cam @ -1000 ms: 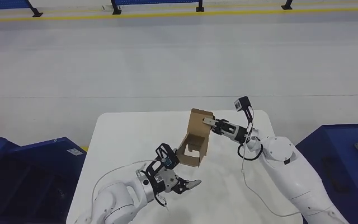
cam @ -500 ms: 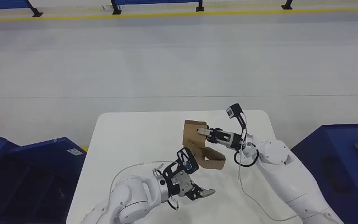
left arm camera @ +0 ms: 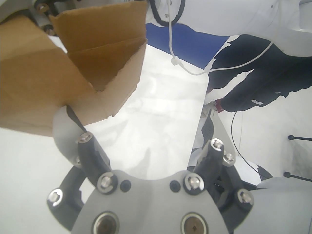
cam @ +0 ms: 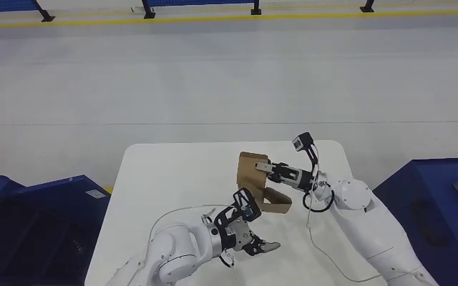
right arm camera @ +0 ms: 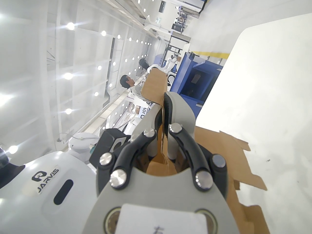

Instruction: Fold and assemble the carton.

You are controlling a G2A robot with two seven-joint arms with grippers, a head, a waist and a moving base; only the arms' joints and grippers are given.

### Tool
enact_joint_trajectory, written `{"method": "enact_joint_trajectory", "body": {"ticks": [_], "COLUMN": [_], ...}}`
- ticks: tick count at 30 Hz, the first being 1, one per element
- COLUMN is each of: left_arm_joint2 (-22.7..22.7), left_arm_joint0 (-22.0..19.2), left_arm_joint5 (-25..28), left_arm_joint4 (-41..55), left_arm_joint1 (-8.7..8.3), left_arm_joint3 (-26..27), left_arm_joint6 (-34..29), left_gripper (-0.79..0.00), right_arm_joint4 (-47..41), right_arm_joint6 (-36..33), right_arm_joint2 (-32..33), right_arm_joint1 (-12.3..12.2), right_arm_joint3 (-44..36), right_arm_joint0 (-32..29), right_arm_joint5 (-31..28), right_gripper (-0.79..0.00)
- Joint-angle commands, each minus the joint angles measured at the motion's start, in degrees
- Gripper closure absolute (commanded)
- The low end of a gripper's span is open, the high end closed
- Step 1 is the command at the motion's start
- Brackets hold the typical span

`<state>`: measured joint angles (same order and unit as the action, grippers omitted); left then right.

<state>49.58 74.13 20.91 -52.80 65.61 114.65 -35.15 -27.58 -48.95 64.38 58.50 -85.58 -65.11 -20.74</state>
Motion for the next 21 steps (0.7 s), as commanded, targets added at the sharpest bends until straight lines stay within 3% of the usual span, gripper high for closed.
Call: {"method": "enact_joint_trajectory", "body": {"ticks": [1, 21], "left_arm_joint2": [-0.8, -1.1], "left_arm_joint0": [-0.8, -1.7], "left_arm_joint5": [-0.3, -0.9], "left_arm_joint4": [-0.6, 0.2], "left_arm_joint1": [0.24, 0.74], "left_arm_joint3": [-0.4, -2.8], "left_arm_joint6": [0.4, 1.9], "left_gripper": [-0.785, -0.785], "right_arm_joint4": [0.0, -2.5], "right_arm_joint6": [-0.2, -1.9], "right_arm_joint2": [-0.3, 1.2], "right_arm_joint1": [0.1, 0.6], "right_arm_joint3": [-0.2, 0.6], "right_arm_joint0": [-0.1, -1.1], "right_arm_joint5": [0.1, 0.7], "right_gripper": [0.0, 0.0]}}
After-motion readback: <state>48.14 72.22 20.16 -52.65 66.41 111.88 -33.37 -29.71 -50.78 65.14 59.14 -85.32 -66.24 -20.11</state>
